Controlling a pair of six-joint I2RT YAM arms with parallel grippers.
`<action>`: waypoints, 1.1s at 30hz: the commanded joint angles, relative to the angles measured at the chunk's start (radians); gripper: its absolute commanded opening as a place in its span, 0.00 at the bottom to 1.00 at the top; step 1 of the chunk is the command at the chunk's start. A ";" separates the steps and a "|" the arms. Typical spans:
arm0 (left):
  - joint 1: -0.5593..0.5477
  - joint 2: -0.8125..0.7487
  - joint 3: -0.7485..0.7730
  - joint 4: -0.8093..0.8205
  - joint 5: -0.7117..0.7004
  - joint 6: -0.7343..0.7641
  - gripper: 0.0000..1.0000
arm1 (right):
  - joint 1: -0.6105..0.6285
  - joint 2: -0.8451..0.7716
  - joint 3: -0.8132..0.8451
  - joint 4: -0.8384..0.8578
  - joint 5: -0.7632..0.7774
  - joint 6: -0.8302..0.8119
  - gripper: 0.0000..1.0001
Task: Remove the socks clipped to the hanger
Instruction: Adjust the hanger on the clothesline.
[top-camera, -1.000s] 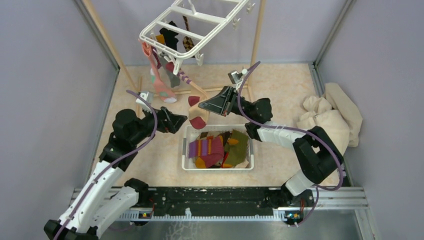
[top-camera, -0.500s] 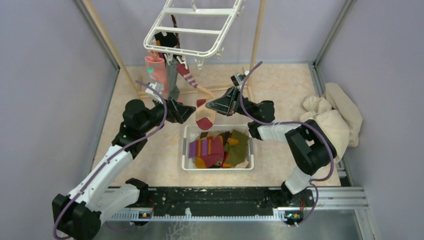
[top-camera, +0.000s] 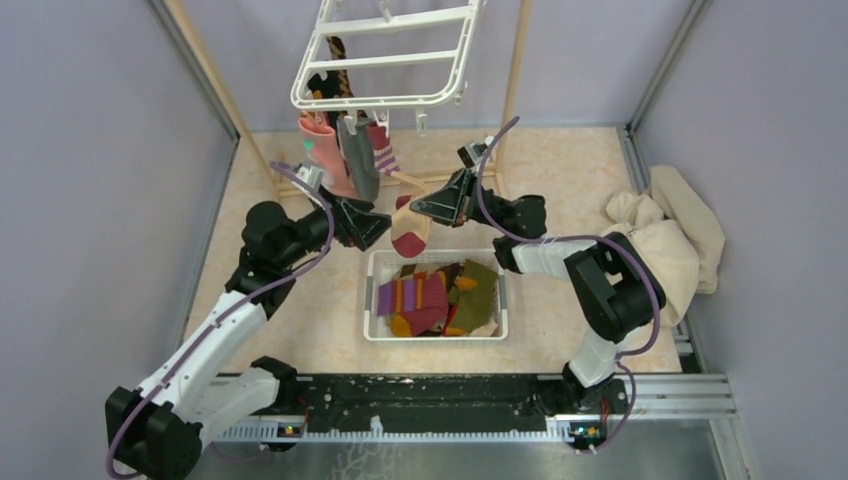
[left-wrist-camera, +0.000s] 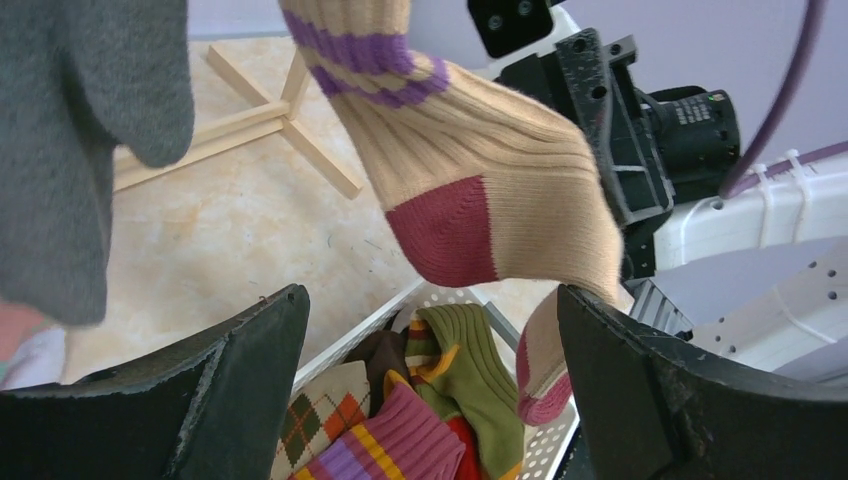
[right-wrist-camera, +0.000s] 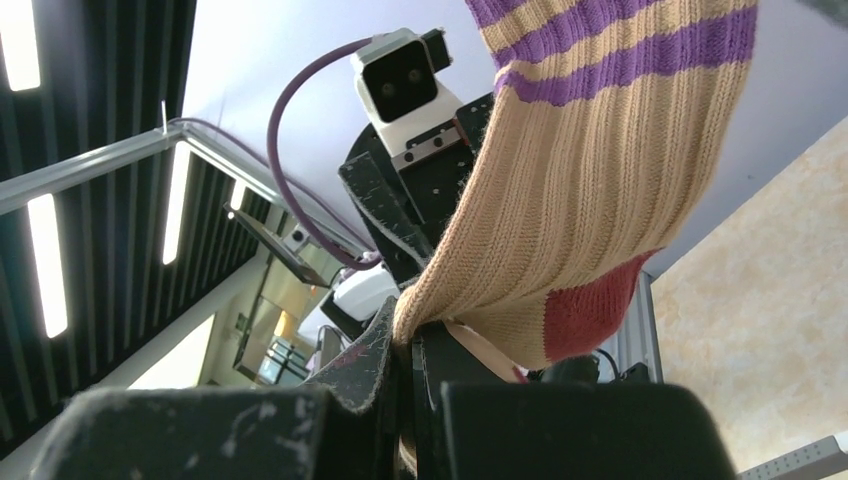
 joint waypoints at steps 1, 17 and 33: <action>0.002 -0.045 0.003 0.025 0.049 0.028 0.99 | -0.018 0.019 0.050 0.171 -0.003 0.012 0.00; 0.001 -0.018 -0.045 0.081 0.094 0.025 0.99 | -0.023 0.068 0.140 0.172 -0.004 0.042 0.00; -0.004 0.081 -0.039 0.264 0.157 -0.063 0.99 | -0.022 0.079 0.138 0.172 -0.004 0.035 0.00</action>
